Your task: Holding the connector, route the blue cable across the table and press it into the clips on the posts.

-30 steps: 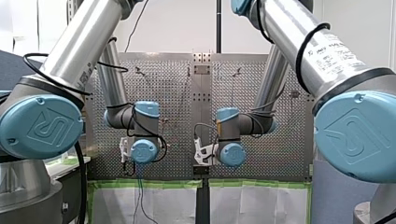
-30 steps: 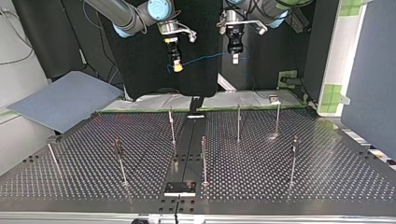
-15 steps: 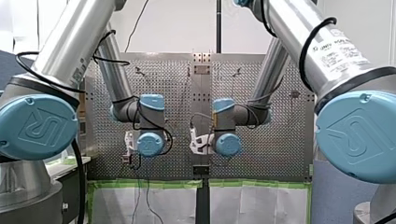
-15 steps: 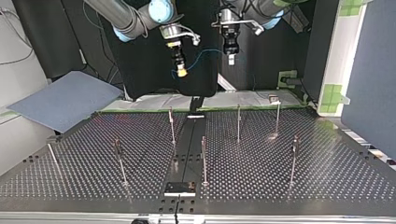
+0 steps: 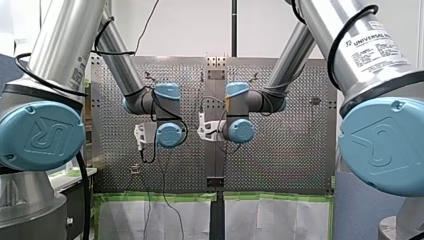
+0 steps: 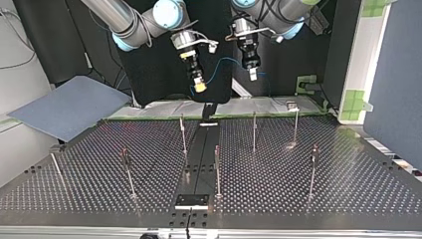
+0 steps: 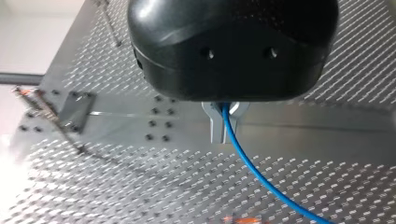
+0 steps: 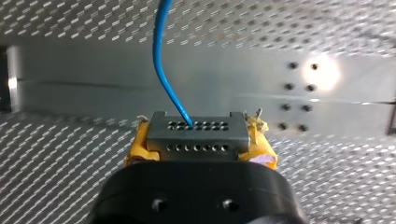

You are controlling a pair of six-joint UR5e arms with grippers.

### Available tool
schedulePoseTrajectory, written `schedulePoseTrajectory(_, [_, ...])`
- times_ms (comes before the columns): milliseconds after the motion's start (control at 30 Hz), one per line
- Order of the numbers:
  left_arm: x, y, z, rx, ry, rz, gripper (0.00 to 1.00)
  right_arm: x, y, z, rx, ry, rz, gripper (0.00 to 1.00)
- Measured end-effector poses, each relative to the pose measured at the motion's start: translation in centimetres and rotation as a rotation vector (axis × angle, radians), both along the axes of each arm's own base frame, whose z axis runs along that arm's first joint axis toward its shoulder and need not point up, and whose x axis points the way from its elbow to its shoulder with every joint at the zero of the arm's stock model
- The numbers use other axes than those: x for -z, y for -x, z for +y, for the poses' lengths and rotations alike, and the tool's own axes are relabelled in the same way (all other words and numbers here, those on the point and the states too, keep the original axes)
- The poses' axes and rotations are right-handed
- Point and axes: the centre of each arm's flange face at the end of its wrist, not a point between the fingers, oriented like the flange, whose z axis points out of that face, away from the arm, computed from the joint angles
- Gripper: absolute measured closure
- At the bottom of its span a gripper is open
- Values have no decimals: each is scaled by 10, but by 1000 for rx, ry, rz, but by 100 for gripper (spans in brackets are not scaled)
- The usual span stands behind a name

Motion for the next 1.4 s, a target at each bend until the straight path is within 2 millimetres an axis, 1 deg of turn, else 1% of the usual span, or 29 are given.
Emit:
schedulePoseTrajectory(233, [-33,-7,3,-66,23,-27,100,-46,-11,-9,-23,31,-46,100])
schedulePoseTrajectory(433, [-55,-6,12,-131,33,-33,100,-91,-19,-12,-56,45,-105,100])
schedulePoseTrajectory(667, [-80,-4,27,-211,45,-38,100,-154,-26,-13,-87,82,-164,100])
schedulePoseTrajectory(767, [-90,-3,33,-245,53,-41,100,-179,-28,-11,-104,94,-188,100])
schedulePoseTrajectory(833, [-97,-2,37,-267,65,-47,100,-190,-29,-9,-116,100,-196,100])
schedulePoseTrajectory(867, [-102,-2,40,-281,74,-51,100,-194,-31,-9,-123,99,-197,100])
schedulePoseTrajectory(933, [-110,-2,43,-301,89,-59,100,-196,-36,-9,-131,93,-192,100])
schedulePoseTrajectory(1100, [-130,-1,53,-349,108,-74,100,-191,-44,-8,-144,61,-165,100])
schedulePoseTrajectory(1400, [-171,-9,68,-356,123,-110,100,-197,-52,1,-163,26,-140,100])
